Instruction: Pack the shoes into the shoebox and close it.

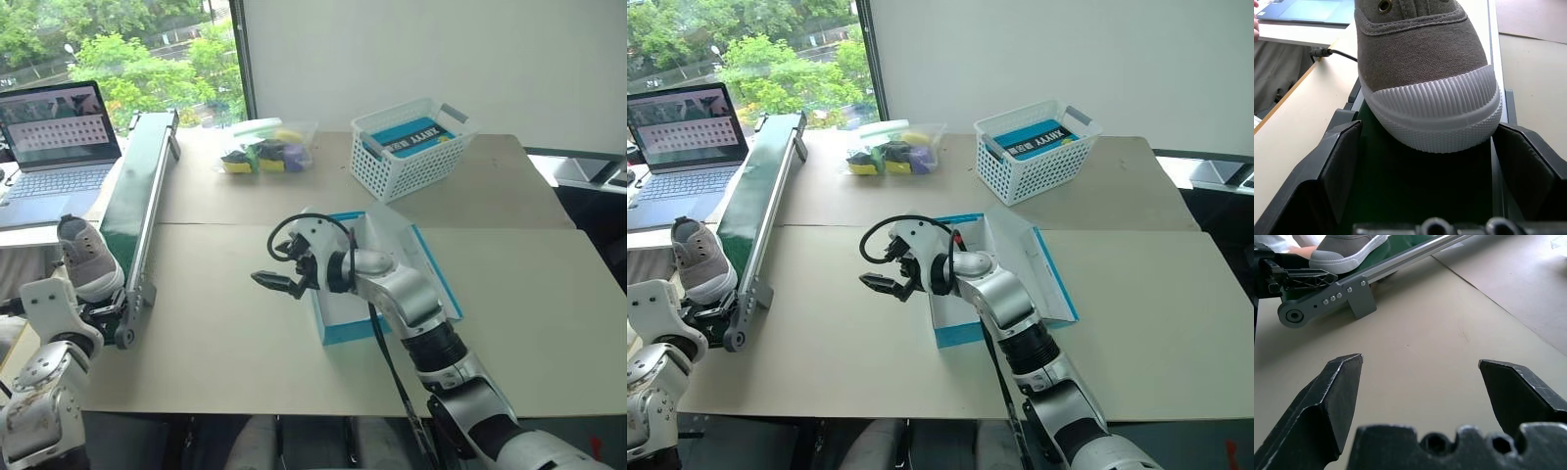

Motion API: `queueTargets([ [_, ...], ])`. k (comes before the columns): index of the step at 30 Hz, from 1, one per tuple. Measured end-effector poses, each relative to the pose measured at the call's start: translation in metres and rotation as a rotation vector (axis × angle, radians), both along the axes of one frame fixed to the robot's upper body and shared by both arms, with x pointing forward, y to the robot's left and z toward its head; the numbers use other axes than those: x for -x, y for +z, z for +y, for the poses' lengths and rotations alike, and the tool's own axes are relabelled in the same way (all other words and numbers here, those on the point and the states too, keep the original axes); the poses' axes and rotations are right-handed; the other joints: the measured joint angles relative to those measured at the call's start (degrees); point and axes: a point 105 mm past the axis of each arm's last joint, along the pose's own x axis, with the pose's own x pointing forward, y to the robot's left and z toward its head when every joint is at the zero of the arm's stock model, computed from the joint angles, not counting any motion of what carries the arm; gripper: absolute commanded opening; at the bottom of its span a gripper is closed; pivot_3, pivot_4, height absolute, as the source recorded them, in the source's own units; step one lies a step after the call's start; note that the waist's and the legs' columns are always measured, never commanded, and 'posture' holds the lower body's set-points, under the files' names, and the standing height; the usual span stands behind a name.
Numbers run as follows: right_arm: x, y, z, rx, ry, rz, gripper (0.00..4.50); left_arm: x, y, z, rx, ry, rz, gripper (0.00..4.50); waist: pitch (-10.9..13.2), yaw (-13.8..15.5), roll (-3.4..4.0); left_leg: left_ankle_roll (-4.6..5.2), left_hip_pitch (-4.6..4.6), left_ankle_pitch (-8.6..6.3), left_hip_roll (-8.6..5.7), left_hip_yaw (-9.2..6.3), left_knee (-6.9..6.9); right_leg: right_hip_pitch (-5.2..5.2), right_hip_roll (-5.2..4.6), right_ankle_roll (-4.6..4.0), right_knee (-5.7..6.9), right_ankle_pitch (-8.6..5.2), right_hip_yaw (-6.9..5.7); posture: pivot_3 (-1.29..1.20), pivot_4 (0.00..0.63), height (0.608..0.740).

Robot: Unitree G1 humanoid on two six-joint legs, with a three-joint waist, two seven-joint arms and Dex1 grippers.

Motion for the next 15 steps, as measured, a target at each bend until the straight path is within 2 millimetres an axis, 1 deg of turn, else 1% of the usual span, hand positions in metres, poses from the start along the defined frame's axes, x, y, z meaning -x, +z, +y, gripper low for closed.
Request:
queueTargets([
  [3,0.0,0.0,0.0,0.0,-0.001,0.0,4.5,-0.0043,-0.0001,-0.0056,0.008,-0.015,-0.006,4.46,0.0,0.08,0.0,0.0,0.0,0.0,0.0,0.0,0.0,0.0,0.01,0.0,0.0,0.0,0.0,0.0,0.15,0.725],
  [6,-0.0002,0.0,-0.0001,0.0,-0.002,0.0,4.5,-0.0047,0.0,-0.0061,0.008,-0.017,-0.006,4.46,0.0,0.07,0.0,0.0,0.0,0.0,0.0,0.01,-0.01,-0.01,0.01,0.0,0.0,0.0,0.0,0.0,0.15,0.725],
  [7,-0.0002,-0.0001,-0.0001,0.0,-0.003,-0.001,4.5,-0.0048,-0.0001,-0.0062,0.008,-0.018,-0.006,3.93,0.0,0.08,0.0,0.0,0.0,0.0,0.0,0.01,-0.01,-0.01,0.01,0.0,0.0,0.0,0.0,0.0,0.15,0.725],
  [8,-0.0003,0.0,-0.0001,0.0,-0.003,-0.001,4.5,-0.0051,-0.0002,-0.0067,0.008,-0.019,-0.006,3.81,0.0,0.07,0.0,0.0,0.0,0.0,0.0,0.01,-0.01,-0.01,0.01,0.0,0.0,0.0,0.0,0.0,0.15,0.725],
  [9,-0.0003,0.0,-0.0001,0.0,-0.004,-0.001,4.5,-0.0054,-0.0003,-0.0073,0.007,-0.022,-0.005,3.41,0.0,0.07,0.0,0.0,0.0,0.0,0.0,0.01,-0.01,-0.01,0.01,0.0,0.0,0.0,0.0,0.0,0.15,0.725],
  [10,-0.0004,0.0,-0.0001,0.0,-0.005,-0.001,4.5,-0.0056,-0.0003,-0.0077,0.007,-0.023,-0.005,3.12,0.0,0.07,0.0,0.0,0.0,0.0,0.0,0.01,-0.01,-0.01,0.01,0.0,0.0,0.0,0.0,0.0,0.15,0.725],
  [13,-0.0007,-0.0001,-0.0002,0.0,-0.008,-0.001,4.5,-0.0059,-0.0002,-0.0083,0.004,-0.025,-0.005,2.53,0.0,0.08,0.0,0.0,0.01,0.0,0.0,0.01,-0.01,-0.01,0.02,0.0,0.0,0.0,0.0,0.0,0.15,0.725],
  [14,-0.0007,-0.0002,-0.0002,0.0,-0.009,-0.001,4.5,-0.0066,-0.0001,-0.0095,0.004,-0.03,-0.006,2.09,0.0,0.06,0.0,0.0,0.01,0.0,0.0,0.01,-0.01,0.0,0.01,0.0,0.0,0.0,0.0,0.0,0.15,0.725],
  [15,-0.0007,-0.0001,-0.0001,0.0,-0.01,-0.002,4.5,-0.0074,0.0001,-0.0104,0.004,-0.033,-0.006,1.75,0.0,0.03,0.0,0.0,0.01,0.0,0.0,0.02,-0.01,0.0,0.01,0.0,0.0,0.0,0.0,0.0,0.15,0.725],
])
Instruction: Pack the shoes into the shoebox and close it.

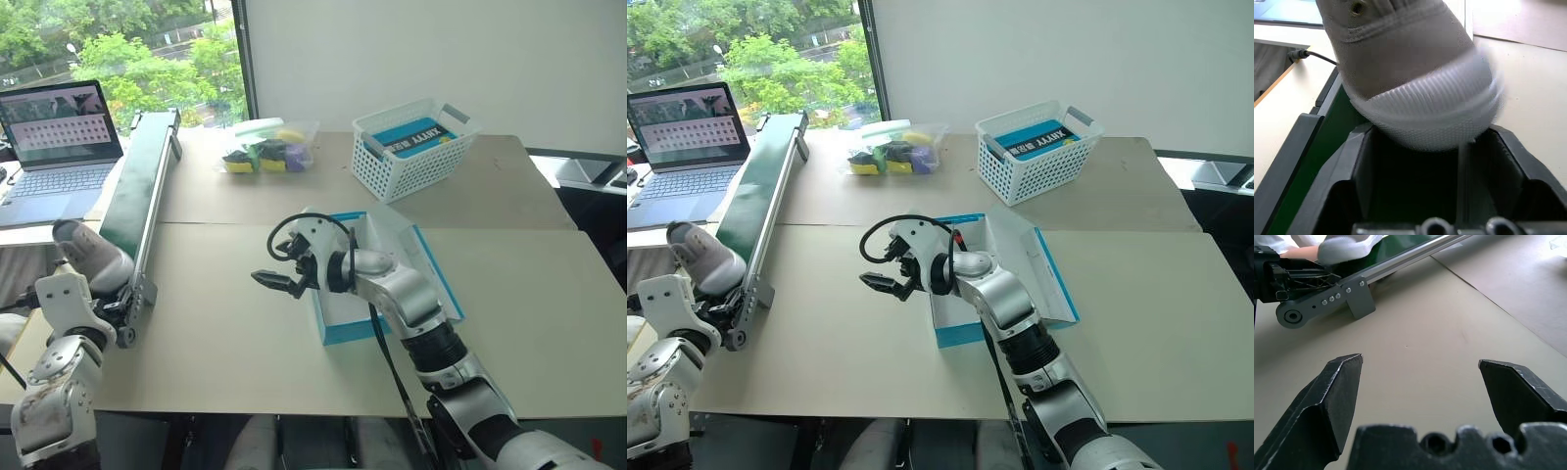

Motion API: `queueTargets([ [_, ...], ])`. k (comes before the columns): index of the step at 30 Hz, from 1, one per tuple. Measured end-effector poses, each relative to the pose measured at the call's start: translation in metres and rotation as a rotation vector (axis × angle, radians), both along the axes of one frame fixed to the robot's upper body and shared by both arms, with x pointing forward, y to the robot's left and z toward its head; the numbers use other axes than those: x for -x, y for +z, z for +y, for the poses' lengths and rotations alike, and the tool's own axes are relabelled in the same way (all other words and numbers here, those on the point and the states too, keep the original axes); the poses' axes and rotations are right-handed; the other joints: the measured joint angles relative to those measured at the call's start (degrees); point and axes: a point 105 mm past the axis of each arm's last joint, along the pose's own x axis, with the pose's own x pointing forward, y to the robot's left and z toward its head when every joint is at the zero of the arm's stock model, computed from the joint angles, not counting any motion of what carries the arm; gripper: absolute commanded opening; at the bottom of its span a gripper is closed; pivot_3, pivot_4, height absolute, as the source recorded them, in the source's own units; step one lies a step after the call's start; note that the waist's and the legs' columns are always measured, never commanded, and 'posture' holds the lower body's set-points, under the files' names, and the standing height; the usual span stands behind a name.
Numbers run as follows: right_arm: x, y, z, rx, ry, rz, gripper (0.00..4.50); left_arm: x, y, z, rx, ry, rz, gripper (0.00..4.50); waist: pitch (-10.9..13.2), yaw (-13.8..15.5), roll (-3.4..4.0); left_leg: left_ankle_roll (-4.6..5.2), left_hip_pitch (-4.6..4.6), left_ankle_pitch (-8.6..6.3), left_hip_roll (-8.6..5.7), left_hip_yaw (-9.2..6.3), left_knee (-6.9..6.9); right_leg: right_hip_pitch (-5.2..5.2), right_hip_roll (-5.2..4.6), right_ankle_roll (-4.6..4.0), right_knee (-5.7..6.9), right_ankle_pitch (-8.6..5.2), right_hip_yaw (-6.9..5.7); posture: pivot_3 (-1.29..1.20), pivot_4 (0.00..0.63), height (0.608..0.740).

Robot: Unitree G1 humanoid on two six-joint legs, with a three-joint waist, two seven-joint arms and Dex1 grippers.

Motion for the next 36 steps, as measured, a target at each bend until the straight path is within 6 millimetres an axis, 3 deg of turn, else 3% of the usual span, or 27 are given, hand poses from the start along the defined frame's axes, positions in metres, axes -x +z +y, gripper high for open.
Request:
queueTargets([
  [4,0.0,0.0,0.0,0.0,-0.005,-0.001,4.5,-0.001,0.0,-0.001,-0.001,-0.002,0.0,0.42,0.0,-0.18,0.0,0.0,0.0,0.0,0.01,0.0,-0.05,-0.03,0.01,0.0,-0.01,0.0,0.0,0.0,0.15,0.725],
  [19,-0.001,-0.002,-0.001,0.007,-0.013,-0.002,4.5,-0.002,0.0,-0.004,-0.094,0.019,0.024,0.42,0.0,-0.35,-0.01,-0.01,-0.03,0.01,0.0,0.0,-0.1,-0.06,0.0,-0.01,-0.03,0.0,0.0,0.0,0.15,0.725],
  [20,-0.001,-0.002,-0.001,0.008,-0.014,-0.002,4.5,-0.001,0.002,-0.005,-0.118,0.024,0.024,0.93,0.0,-0.36,-0.01,-0.02,-0.05,0.01,0.0,0.0,-0.11,-0.08,0.0,-0.01,-0.04,0.0,0.0,0.0,0.15,0.725],
  [21,-0.001,-0.003,-0.002,0.009,-0.015,-0.001,4.5,0.001,0.006,-0.009,-0.143,0.024,0.013,1.08,0.0,-0.36,-0.02,-0.02,-0.08,0.01,0.01,0.0,-0.13,-0.11,0.0,-0.01,-0.05,0.0,0.01,0.0,0.15,0.725],
  [26,-0.001,-0.003,-0.001,0.009,-0.013,-0.001,4.5,0.007,0.032,-0.035,-0.277,-0.042,-0.024,2.69,0.0,-0.38,-0.03,-0.02,-0.14,0.01,0.0,0.05,-0.2,-0.21,0.0,-0.01,-0.04,0.0,0.1,0.0,0.15,0.725],
  [31,0.001,-0.007,-0.002,0.011,-0.014,0.012,4.5,0.02,0.04,-0.038,-0.451,-0.08,0.087,4.44,0.0,-0.72,-0.03,-0.02,-0.13,0.02,0.01,0.13,-0.27,-0.38,0.06,-0.03,0.03,-0.02,0.23,0.0,0.15,0.725],
  [36,0.002,-0.008,0.0,0.007,-0.006,0.016,4.5,0.029,0.039,-0.021,-0.659,-0.105,0.257,4.44,0.0,-0.82,-0.02,-0.02,-0.13,0.02,0.02,0.23,-0.33,-0.48,0.09,-0.04,0.03,-0.03,0.3,0.0,0.15,0.725],
])
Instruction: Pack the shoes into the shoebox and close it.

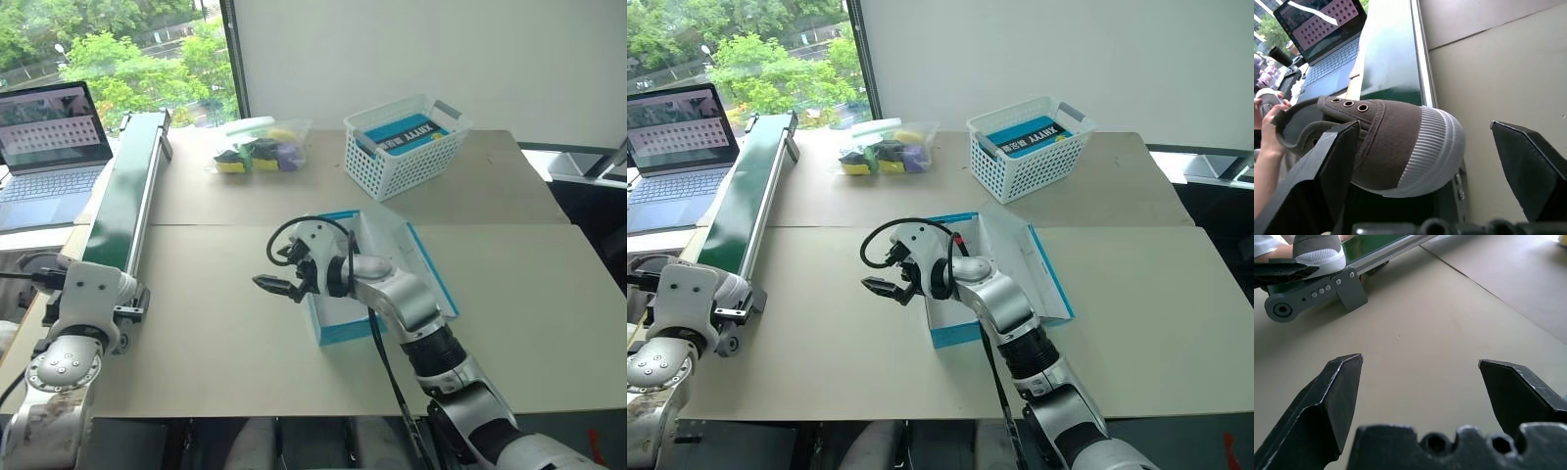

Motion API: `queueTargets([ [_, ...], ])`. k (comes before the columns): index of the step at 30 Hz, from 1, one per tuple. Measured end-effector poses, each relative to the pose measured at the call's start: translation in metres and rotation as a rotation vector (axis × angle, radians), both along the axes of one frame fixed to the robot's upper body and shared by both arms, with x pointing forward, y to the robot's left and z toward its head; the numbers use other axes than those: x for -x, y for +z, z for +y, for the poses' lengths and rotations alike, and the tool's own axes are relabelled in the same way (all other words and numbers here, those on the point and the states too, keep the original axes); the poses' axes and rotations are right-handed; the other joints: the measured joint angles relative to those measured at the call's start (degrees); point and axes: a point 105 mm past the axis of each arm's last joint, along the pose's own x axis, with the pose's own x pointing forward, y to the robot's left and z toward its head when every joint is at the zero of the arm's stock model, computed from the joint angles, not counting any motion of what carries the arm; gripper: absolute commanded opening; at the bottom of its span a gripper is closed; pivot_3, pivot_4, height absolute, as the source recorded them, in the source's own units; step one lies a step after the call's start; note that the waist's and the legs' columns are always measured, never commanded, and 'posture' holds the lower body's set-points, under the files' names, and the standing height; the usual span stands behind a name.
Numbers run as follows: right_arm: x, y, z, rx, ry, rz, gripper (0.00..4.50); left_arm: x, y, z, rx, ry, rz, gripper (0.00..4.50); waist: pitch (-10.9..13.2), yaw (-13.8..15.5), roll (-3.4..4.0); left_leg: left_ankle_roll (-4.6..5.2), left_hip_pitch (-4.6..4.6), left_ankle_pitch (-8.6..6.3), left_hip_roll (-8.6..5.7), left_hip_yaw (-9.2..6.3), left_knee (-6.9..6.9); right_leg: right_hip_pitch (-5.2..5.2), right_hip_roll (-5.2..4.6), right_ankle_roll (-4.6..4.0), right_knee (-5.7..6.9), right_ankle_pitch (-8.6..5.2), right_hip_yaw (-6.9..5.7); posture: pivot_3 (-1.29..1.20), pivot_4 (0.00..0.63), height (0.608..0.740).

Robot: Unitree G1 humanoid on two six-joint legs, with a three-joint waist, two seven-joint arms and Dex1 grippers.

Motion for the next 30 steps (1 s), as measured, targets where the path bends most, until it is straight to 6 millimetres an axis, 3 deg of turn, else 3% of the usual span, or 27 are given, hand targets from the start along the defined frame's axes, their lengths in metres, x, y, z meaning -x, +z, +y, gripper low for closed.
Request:
queueTargets([
  [5,0.001,0.0,0.002,-0.005,0.003,0.003,4.5,-0.003,-0.005,0.002,-0.074,-0.012,0.047,4.44,0.0,0.09,0.0,-0.02,0.03,0.02,0.01,0.04,-0.08,-0.06,-0.01,-0.01,0.01,0.0,0.05,0.0,0.15,0.725],
  [10,0.0,0.0,0.001,-0.004,-0.003,0.004,4.5,-0.008,-0.027,-0.01,-0.071,-0.063,0.121,4.44,0.0,0.12,0.0,-0.03,-0.06,0.02,0.01,0.08,-0.1,-0.18,-0.02,-0.01,0.02,0.0,0.12,0.0,0.15,0.725],
  [23,-0.002,-0.003,-0.003,0.001,-0.021,0.006,4.5,-0.015,-0.03,-0.019,0.026,-0.05,0.119,4.44,-0.01,0.12,-0.01,-0.03,-0.05,0.03,0.0,0.1,-0.08,-0.18,-0.02,-0.01,0.08,0.01,0.15,0.0,0.15,0.725],
  [30,-0.002,-0.003,-0.005,0.008,-0.025,0.001,4.5,-0.003,-0.03,-0.018,0.079,0.044,0.176,4.44,-0.01,-0.23,-0.02,-0.03,-0.01,0.03,0.02,0.19,-0.09,-0.19,0.02,-0.01,0.11,0.01,0.27,0.0,0.15,0.725],
])
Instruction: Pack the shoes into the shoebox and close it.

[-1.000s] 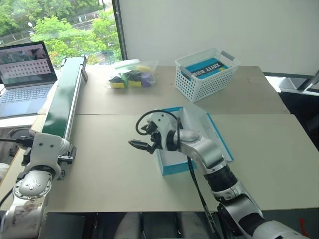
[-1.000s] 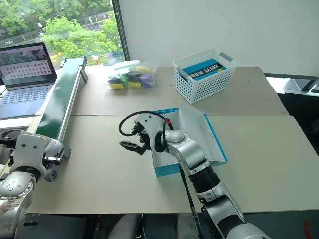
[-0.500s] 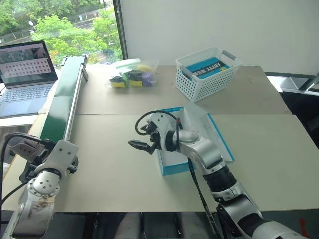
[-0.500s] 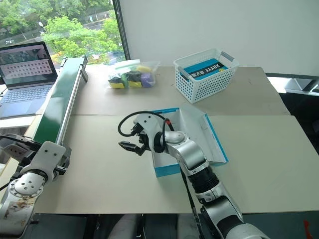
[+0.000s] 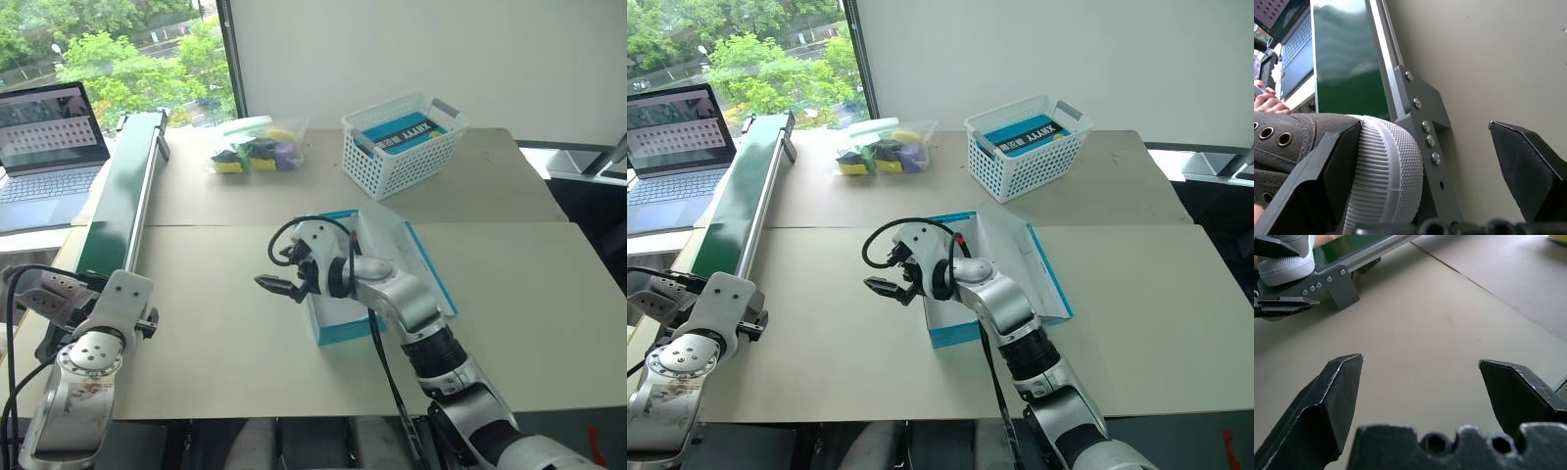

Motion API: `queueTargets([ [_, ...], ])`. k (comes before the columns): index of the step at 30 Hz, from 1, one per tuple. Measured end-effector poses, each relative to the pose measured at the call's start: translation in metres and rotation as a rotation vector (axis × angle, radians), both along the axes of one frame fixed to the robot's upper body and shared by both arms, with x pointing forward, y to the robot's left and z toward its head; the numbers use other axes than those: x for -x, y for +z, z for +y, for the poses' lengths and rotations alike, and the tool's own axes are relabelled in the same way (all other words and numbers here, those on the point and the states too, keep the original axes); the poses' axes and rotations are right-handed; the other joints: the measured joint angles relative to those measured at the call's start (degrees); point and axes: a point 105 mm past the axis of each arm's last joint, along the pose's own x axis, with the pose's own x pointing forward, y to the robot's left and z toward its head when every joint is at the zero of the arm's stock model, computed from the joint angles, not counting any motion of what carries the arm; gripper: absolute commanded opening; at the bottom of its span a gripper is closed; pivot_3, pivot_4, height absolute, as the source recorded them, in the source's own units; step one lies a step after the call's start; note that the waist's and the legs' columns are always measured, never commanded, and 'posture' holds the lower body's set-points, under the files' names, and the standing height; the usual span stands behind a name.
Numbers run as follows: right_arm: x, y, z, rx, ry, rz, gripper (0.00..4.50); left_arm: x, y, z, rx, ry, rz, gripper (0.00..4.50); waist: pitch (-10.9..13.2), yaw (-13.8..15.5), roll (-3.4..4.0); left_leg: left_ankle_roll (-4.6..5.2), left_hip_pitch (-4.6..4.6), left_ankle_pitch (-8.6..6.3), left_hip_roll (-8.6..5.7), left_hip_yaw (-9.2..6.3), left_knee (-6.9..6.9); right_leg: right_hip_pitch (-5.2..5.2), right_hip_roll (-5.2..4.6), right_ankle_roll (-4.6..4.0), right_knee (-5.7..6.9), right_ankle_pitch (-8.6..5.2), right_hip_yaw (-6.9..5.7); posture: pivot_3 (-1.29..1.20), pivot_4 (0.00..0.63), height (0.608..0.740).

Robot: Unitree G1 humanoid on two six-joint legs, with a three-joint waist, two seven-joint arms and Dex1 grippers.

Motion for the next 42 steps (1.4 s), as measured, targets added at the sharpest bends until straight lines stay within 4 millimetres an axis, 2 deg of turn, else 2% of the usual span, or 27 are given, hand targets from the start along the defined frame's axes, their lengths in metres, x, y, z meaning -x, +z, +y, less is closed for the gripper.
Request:
queueTargets([
  [4,0.0,0.0,-0.001,0.003,-0.002,-0.004,4.5,0.01,-0.002,0.001,0.024,0.05,0.031,4.44,0.0,0.11,0.0,0.0,0.06,0.0,0.01,0.03,0.01,0.02,0.0,0.0,0.05,0.0,0.03,0.0,0.15,0.725],
  [10,0.0,0.0,-0.002,0.006,-0.003,-0.006,4.5,0.013,-0.005,0.001,0.035,0.066,0.036,4.44,-0.01,0.14,-0.01,0.0,0.1,0.0,0.01,0.07,0.01,0.03,0.0,0.0,0.07,0.0,0.08,0.0,0.15,0.725],
  [11,0.0,0.0,-0.002,0.006,-0.003,-0.006,4.5,0.013,-0.005,0.0,0.038,0.069,0.034,3.92,-0.01,0.13,-0.01,0.0,0.1,0.0,0.01,0.08,0.01,0.03,0.0,0.0,0.07,0.0,0.1,0.0,0.15,0.725],
  [12,0.0,0.0,-0.002,0.006,-0.003,-0.005,4.5,0.013,-0.006,0.001,0.038,0.075,0.031,3.74,-0.01,0.13,-0.02,0.0,0.1,0.0,0.01,0.09,0.01,0.02,0.0,0.0,0.07,0.0,0.11,0.0,0.15,0.725],
  [16,-0.001,0.0,-0.002,0.008,-0.004,-0.003,4.5,0.012,-0.003,0.005,0.017,0.098,0.011,2.23,-0.01,0.18,-0.02,0.0,0.1,0.0,0.01,0.14,0.01,0.02,-0.02,0.0,0.07,0.0,0.15,0.0,0.15,0.725],
  [21,-0.001,-0.001,-0.004,0.016,-0.009,0.0,4.5,0.008,0.004,0.008,-0.008,0.099,-0.033,0.58,-0.02,0.26,-0.02,0.0,0.14,0.0,0.0,0.24,0.01,0.02,-0.02,0.0,0.07,0.0,0.21,0.0,0.15,0.725],
  [23,-0.002,-0.002,-0.006,0.021,-0.014,0.001,4.5,0.005,0.007,0.008,-0.013,0.098,-0.065,0.58,-0.02,0.36,-0.02,0.0,0.13,0.0,0.0,0.31,0.01,0.02,-0.03,0.01,0.07,0.01,0.22,0.0,0.15,0.725],
  [26,-0.001,-0.003,-0.005,0.024,-0.012,0.002,4.5,-0.008,0.019,-0.005,-0.019,0.049,-0.189,0.58,-0.06,0.68,-0.2,-0.01,0.04,0.0,0.02,0.44,0.06,-0.01,-0.03,0.01,0.06,0.02,0.18,0.0,0.15,0.725],
  [31,-0.001,-0.003,-0.005,0.026,-0.009,0.001,4.5,-0.011,0.064,-0.019,0.009,0.06,-0.497,0.58,-0.09,0.68,-0.25,-0.01,-0.02,-0.01,0.0,0.47,0.09,-0.02,-0.09,0.1,-0.03,0.08,0.28,0.0,0.15,0.725],
  [33,-0.001,-0.003,-0.005,0.03,-0.009,-0.001,4.5,-0.005,0.073,-0.019,0.078,0.103,-0.588,1.1,-0.09,0.49,-0.25,-0.01,-0.02,-0.01,0.0,0.61,0.09,-0.04,-0.08,0.11,-0.01,0.08,0.33,0.0,0.15,0.725],
  [35,-0.001,-0.004,-0.005,0.039,-0.013,-0.006,4.5,0.003,0.075,-0.019,0.163,0.154,-0.646,1.57,-0.1,0.35,-0.28,0.0,-0.03,-0.01,0.02,0.73,0.12,-0.02,-0.06,0.12,-0.01,0.09,0.32,0.0,0.15,0.725],
  [37,0.0,-0.005,-0.003,0.043,-0.003,-0.004,4.5,0.013,0.073,-0.017,0.212,0.189,-0.669,2.35,-0.1,0.31,-0.28,0.0,-0.03,-0.01,0.04,0.78,0.15,-0.02,-0.02,0.12,0.02,0.09,0.32,0.0,0.15,0.725],
  [39,0.002,-0.006,-0.001,0.046,0.008,-0.002,4.5,0.024,0.069,-0.012,0.231,0.223,-0.664,3.11,-0.1,0.23,-0.28,0.0,-0.01,-0.01,0.03,0.81,0.16,0.0,-0.02,0.12,0.02,0.09,0.34,0.0,0.15,0.725],
  [40,0.002,-0.007,-0.001,0.048,0.011,-0.002,4.5,0.031,0.065,-0.009,0.254,0.254,-0.66,3.34,-0.1,0.22,-0.28,0.0,0.0,-0.01,0.03,0.82,0.18,0.02,-0.02,0.12,0.01,0.09,0.34,0.0,0.15,0.725],
  [41,0.003,-0.008,0.0,0.051,0.014,0.0,4.5,0.041,0.058,-0.001,0.288,0.312,-0.648,3.8,-0.1,0.28,-0.28,0.01,-0.01,-0.01,0.03,0.82,0.23,0.04,-0.01,0.13,0.02,0.09,0.32,0.0,0.15,0.725],
  [42,0.003,-0.008,0.0,0.054,0.019,0.003,4.5,0.05,0.052,0.008,0.305,0.36,-0.631,4.0,-0.1,0.34,-0.29,0.01,-0.01,-0.01,0.04,0.8,0.26,0.05,0.01,0.13,0.02,0.09,0.28,0.0,0.15,0.725],
])
